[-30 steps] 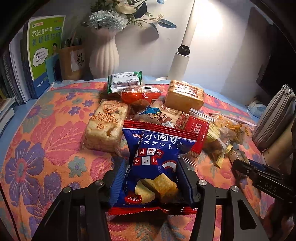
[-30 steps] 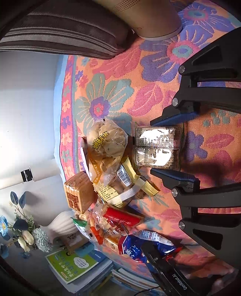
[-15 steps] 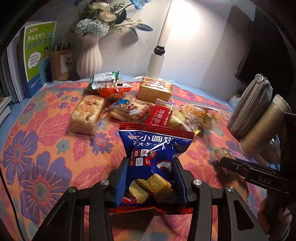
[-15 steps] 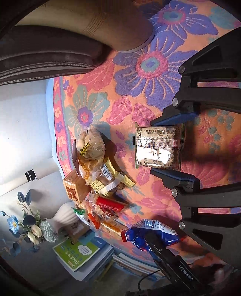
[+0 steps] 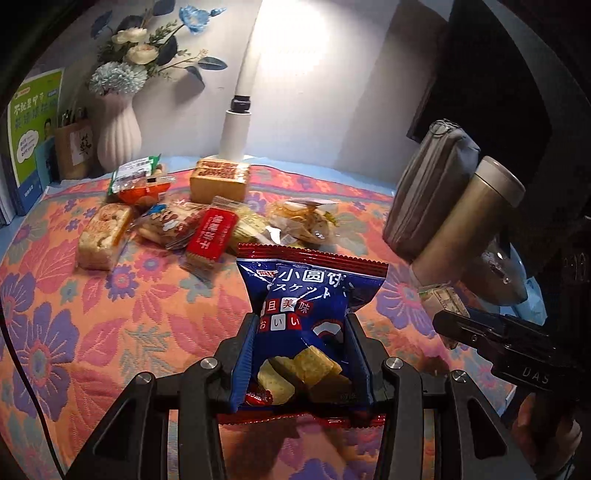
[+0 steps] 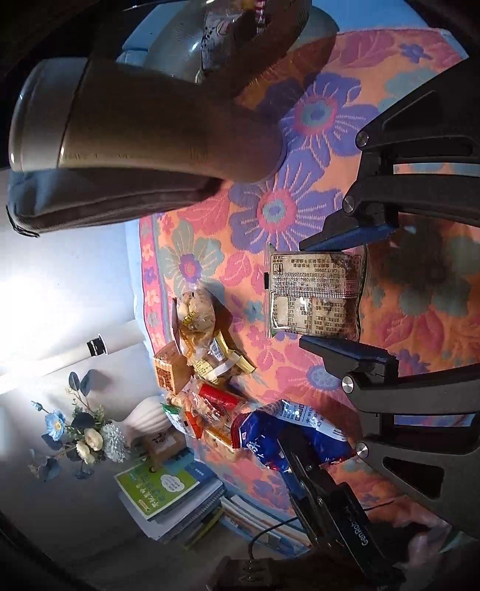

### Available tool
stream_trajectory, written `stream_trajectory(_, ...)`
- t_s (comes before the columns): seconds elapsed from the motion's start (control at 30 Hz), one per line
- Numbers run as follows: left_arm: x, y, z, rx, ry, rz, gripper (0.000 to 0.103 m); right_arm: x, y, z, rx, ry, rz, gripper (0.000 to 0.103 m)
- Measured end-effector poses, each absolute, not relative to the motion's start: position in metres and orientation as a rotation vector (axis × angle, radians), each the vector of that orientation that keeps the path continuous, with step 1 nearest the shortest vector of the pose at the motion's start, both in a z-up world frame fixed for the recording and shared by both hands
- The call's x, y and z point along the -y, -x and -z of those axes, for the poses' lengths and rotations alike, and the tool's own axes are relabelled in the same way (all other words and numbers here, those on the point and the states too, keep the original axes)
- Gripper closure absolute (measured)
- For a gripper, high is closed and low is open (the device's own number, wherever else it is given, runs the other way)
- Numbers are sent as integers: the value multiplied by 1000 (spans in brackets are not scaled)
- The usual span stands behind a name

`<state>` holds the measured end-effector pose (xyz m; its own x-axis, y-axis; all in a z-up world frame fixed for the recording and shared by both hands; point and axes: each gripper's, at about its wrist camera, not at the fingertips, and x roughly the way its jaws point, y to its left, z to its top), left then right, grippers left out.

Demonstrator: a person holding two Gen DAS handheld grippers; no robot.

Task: Organize snacks
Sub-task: 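Carry both snacks to the glass plate and open both tools over it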

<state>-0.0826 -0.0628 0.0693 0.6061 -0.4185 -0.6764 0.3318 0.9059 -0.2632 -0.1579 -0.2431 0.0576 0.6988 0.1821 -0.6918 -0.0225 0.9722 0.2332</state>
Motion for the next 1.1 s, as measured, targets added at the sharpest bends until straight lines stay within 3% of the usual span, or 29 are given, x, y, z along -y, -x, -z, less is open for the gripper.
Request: stream_trajectory(1.1,332,134,-144,-683,-153,869,59,454,239,-110,-537,-352,239,60)
